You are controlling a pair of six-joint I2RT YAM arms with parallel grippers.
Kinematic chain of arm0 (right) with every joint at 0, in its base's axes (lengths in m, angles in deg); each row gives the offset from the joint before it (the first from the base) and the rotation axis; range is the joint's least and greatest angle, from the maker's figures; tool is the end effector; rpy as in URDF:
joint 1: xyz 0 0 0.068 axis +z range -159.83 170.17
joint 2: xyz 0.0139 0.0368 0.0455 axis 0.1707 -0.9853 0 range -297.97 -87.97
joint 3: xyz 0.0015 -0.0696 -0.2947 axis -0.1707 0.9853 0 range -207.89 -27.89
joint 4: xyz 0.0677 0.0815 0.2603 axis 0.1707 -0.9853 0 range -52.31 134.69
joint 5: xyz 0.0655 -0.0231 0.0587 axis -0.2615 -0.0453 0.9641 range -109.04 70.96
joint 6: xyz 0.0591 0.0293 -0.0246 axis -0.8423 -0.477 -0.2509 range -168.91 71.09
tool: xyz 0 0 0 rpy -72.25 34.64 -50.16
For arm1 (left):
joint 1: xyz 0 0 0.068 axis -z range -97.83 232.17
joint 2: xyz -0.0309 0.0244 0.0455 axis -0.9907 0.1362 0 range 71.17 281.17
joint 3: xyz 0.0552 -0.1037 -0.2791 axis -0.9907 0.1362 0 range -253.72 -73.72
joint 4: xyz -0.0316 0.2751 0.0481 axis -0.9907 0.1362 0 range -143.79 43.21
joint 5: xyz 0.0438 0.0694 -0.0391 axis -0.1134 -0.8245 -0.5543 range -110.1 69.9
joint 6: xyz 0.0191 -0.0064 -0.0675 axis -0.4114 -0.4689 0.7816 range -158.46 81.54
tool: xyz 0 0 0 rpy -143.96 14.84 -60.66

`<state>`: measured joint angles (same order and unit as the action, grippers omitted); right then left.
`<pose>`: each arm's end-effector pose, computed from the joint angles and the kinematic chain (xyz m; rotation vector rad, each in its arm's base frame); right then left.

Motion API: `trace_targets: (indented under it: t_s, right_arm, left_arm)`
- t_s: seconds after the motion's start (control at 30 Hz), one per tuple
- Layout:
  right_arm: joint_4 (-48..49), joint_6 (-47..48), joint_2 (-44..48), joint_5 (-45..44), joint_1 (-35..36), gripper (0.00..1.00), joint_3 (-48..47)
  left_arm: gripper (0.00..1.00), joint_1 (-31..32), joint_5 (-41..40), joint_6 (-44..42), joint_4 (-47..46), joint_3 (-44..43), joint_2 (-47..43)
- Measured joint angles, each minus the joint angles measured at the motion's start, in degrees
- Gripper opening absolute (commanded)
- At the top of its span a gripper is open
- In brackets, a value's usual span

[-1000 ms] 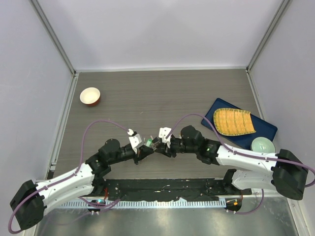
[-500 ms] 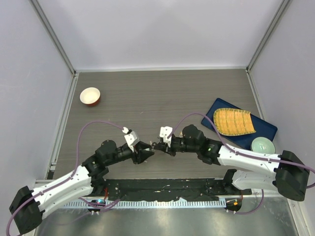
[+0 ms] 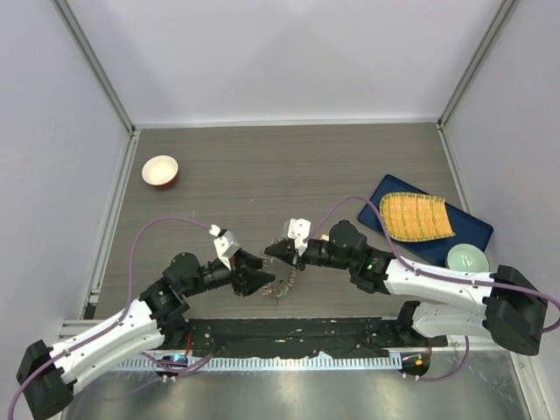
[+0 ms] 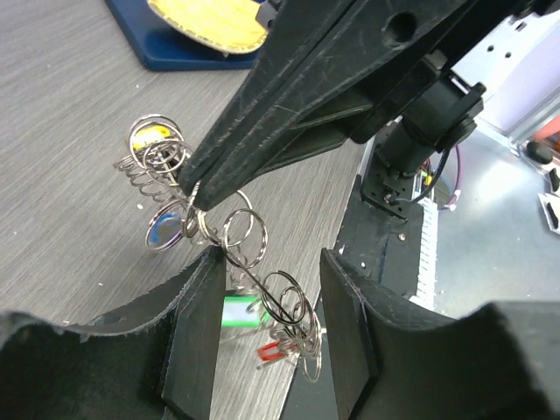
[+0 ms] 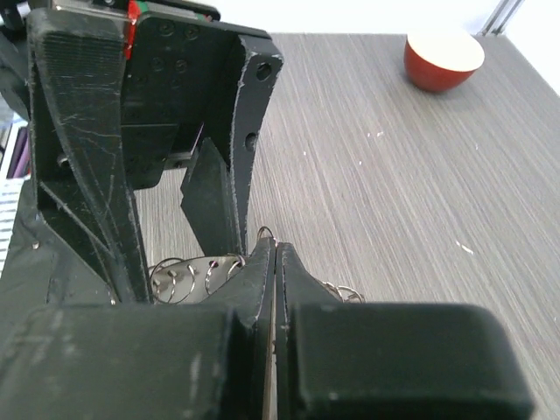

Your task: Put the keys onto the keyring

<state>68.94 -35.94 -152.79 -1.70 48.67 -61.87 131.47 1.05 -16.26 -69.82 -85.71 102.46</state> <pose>0.1326 0.2490 0.2808 -1.2065 1.2724 0.8435 0.0926 -0.1396 0.2282 0.7106 1.6302 -1.2317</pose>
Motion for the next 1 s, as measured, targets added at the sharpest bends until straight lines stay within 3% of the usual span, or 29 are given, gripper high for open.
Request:
trace_targets:
  t_s: [0.23,0.4,0.53,0.77,1.0]
  right_arm:
    - [12.72,-4.72,-1.42,-3.02,-0.15,0.01,3.08]
    - [11.80,-4.72,-0.39,-5.95,-1.86,0.01,3.08]
    - [10.03,-4.33,0.94,-3.02,-4.37,0.01,2.23]
    - [9.97,-3.82,-0.96,9.86,-7.50,0.01,-0.46]
    - [9.70,-3.21,-2.43,19.56,-9.03,0.01,-2.25]
  left_arm:
    - [0.59,0.66,-7.76,-1.62,2.93,0.00,-8.24]
    - [0.70,0.90,-18.21,-4.98,3.06,-0.24,-15.23]
    - [0.75,0.92,-23.34,-9.11,7.78,-6.95,-13.07]
    - [0.74,0.79,-20.31,-19.06,20.61,-24.37,-3.23]
    - [0.66,-1.97,-9.62,-30.18,33.73,-32.33,2.93]
